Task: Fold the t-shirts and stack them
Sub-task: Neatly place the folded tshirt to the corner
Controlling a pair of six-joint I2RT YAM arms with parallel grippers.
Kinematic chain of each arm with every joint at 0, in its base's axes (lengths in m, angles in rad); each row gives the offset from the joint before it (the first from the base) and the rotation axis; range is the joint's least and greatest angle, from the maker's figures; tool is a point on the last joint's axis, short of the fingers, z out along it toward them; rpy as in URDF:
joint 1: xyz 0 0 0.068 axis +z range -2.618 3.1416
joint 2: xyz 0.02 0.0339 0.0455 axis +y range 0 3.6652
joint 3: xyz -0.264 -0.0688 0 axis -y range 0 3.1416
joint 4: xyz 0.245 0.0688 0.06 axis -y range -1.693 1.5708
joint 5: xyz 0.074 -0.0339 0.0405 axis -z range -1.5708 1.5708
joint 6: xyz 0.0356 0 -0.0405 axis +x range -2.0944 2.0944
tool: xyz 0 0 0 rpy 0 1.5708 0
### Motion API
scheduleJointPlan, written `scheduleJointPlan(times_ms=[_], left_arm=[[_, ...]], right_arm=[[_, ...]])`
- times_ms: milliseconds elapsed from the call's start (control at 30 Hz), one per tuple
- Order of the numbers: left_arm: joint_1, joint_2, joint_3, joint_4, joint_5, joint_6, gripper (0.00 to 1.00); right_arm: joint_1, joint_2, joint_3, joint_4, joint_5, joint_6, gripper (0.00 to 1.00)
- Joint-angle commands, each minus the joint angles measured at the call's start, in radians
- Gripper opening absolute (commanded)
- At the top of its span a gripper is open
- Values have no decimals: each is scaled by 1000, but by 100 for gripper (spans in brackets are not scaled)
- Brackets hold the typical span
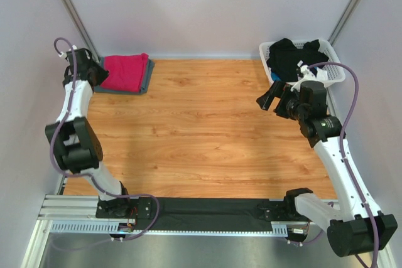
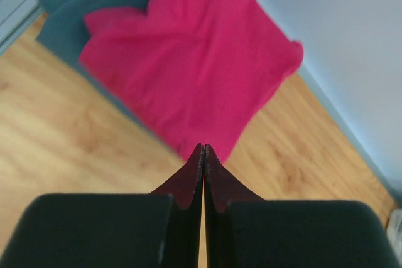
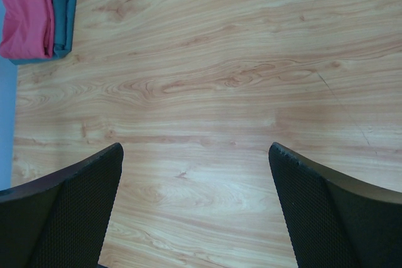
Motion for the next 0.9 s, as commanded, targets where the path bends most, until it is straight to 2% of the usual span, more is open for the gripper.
scheduleJointPlan(times_ms=[0,167,367,667,867], left_arm=[[15,150,180,146,18,-135,0],[40,342,249,307,-20,-216,0],[78,451,280,322,-51,-251,0],[96,430,139,327,-91,-258,0],[96,421,120,286,-131,-251,0]], right_arm=[[-2,0,6,51,70,34,100],[-2,43,6,104,150,60,100],[-2,104,30,76,214,89,100],[-2,129,41,64,225,99,100],[-2,127,44,42,226,94,100]])
